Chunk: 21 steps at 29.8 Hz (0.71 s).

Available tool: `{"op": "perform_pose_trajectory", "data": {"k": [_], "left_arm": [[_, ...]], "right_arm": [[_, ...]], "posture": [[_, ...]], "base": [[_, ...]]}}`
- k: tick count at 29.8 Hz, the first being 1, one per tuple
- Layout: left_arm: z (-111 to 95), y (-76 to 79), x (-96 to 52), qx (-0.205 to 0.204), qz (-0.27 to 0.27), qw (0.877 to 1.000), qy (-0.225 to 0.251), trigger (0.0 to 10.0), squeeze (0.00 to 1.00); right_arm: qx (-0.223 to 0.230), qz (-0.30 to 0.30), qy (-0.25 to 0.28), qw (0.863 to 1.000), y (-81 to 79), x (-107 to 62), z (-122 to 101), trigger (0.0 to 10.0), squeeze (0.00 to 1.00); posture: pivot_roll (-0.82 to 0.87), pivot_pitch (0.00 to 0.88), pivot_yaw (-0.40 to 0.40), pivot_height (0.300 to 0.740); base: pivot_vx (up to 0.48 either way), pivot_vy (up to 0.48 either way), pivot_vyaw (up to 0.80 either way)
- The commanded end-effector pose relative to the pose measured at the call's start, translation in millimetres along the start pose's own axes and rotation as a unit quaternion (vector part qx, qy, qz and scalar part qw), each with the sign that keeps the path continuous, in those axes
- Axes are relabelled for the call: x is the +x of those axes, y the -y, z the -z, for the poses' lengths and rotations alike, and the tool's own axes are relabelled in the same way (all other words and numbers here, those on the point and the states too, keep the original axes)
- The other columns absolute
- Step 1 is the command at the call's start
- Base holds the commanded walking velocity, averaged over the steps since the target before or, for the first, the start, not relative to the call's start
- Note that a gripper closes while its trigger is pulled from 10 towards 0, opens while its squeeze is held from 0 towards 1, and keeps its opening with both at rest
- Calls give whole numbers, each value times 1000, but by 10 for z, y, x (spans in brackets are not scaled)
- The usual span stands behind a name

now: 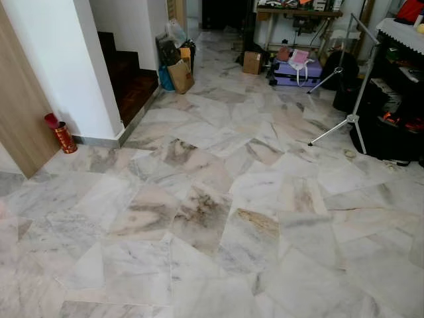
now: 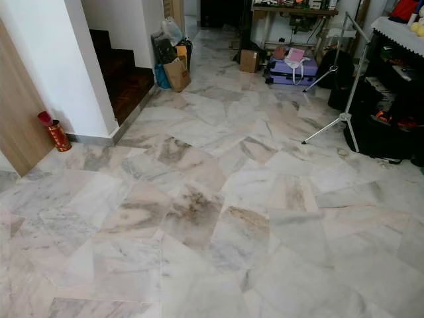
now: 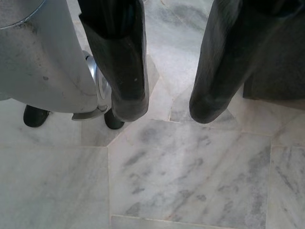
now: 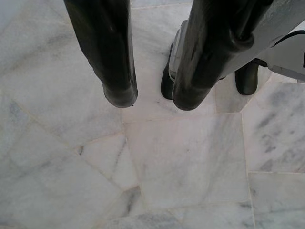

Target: Move the pillow to the sofa from floor

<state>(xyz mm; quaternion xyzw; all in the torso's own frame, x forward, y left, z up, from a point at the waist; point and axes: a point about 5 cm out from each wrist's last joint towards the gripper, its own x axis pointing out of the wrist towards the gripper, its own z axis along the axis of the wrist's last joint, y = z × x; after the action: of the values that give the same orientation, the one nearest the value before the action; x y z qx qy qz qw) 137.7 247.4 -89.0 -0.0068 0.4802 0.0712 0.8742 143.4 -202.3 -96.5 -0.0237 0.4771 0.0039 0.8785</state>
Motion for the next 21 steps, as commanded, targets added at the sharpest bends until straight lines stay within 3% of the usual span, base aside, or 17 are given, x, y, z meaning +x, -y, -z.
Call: {"op": "perform_pose_trajectory", "data": {"k": [1, 6, 10, 21], "left_arm": [[-107, 99, 31, -9, 18, 1000, 19, 10000, 0], [-126, 70, 29, -26, 7, 999, 28, 10000, 0], [-128, 57, 28, -23, 10, 999, 25, 10000, 0], [-128, 57, 28, -23, 10, 999, 25, 10000, 0]], "right_arm": [[66, 25, 43, 997, -13, 70, -331, 10000, 0], [108, 23, 25, 994, -14, 75, -298, 10000, 0], [79, 17, 27, 996, -34, 72, -289, 10000, 0], [79, 17, 27, 996, -34, 72, -289, 10000, 0]], "posture": [[4, 98, 13, 740], [9, 101, 12, 740], [4, 103, 19, 740], [4, 103, 19, 740]], "base": [[0, 0, 0], [0, 0, 0], [0, 0, 0], [0, 0, 0]]}}
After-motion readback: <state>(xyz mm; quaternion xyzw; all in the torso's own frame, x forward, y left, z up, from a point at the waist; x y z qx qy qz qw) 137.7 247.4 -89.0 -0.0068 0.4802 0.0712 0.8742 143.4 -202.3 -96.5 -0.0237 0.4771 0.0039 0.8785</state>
